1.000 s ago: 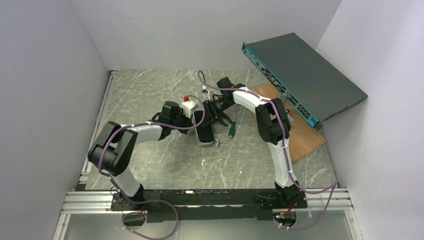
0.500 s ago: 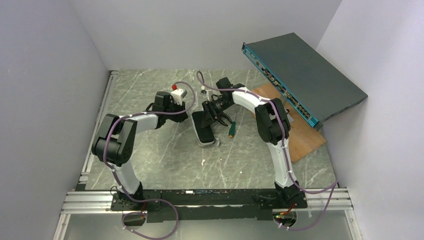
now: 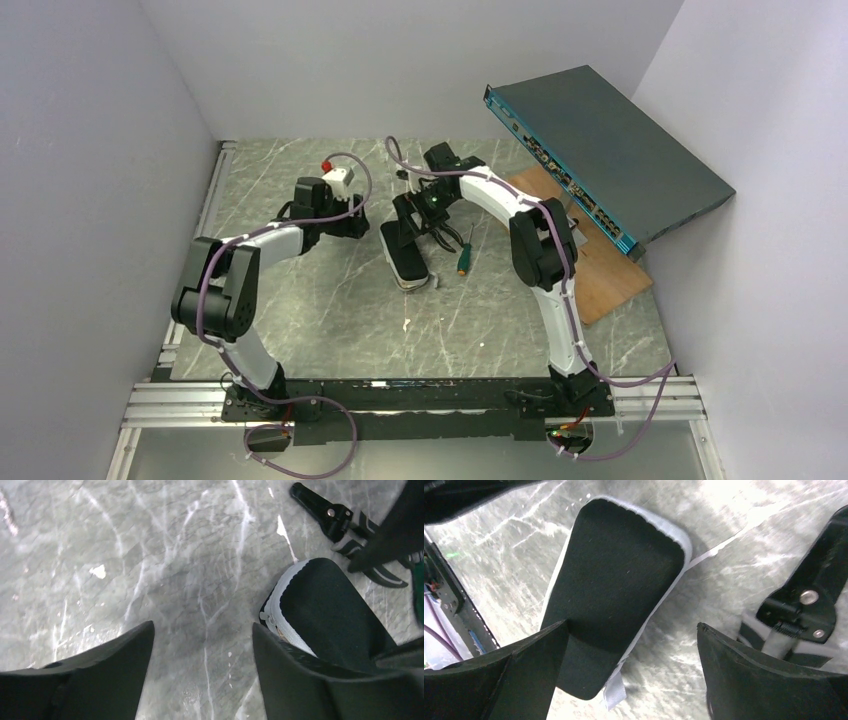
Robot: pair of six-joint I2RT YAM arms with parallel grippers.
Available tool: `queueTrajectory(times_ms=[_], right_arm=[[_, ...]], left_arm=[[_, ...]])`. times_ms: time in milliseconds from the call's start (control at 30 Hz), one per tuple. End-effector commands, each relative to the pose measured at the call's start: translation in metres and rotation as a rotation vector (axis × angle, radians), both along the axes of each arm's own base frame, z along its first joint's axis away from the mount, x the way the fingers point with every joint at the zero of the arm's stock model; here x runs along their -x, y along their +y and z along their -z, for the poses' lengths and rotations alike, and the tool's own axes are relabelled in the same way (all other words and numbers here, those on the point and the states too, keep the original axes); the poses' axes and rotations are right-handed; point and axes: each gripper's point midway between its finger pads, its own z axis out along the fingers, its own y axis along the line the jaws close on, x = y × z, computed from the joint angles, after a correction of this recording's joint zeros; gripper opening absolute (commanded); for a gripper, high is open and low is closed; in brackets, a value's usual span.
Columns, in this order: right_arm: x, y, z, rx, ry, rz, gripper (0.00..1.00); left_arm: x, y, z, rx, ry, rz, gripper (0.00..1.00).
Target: Open the umbrella
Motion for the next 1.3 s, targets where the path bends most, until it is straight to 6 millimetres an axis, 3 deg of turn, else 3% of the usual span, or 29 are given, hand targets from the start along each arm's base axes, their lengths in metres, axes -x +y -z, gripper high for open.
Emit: queueTrajectory(times_ms=[0, 133, 333, 533, 667, 933, 1100, 1267], right_arm=[[0.025, -0.005, -0.013, 0.105, -0.012, 0.031, 1.0], [0.039, 0.008, -0.022, 0.061, 0.003, 0.028, 1.0], [0.03, 0.023, -0.037, 0.063, 0.0, 0.06, 1.0], [0.037, 0.015, -0.014, 0.19, -0.017, 0.062, 0.99], [0.046, 0.007, 0.005, 0.242, -0.015, -0.003, 0.95], [0.06, -0.001, 0.017, 0.229, -0.075, -0.151, 0.74], [0.063, -0.002, 0.009, 0.141, -0.216, -0.512, 0.69], [0.041, 0.006, -0.015, 0.06, -0.511, -0.862, 0.68]], left_arm=[[-0.013, 0.021, -0.038, 0.006, -0.045, -0.109, 0.96], [-0.012, 0.04, -0.052, -0.004, -0.044, -0.16, 1.0], [-0.006, 0.074, -0.066, -0.026, -0.042, -0.281, 1.0], [0.01, 0.098, -0.086, -0.001, -0.107, -0.39, 1.0], [0.022, 0.085, -0.099, 0.133, -0.167, -0.291, 1.0], [0.047, 0.069, -0.09, 0.25, -0.14, -0.196, 1.0], [0.063, 0.059, -0.083, 0.251, -0.132, -0.108, 1.0], [0.079, 0.044, -0.068, 0.281, -0.092, -0.005, 0.94]])
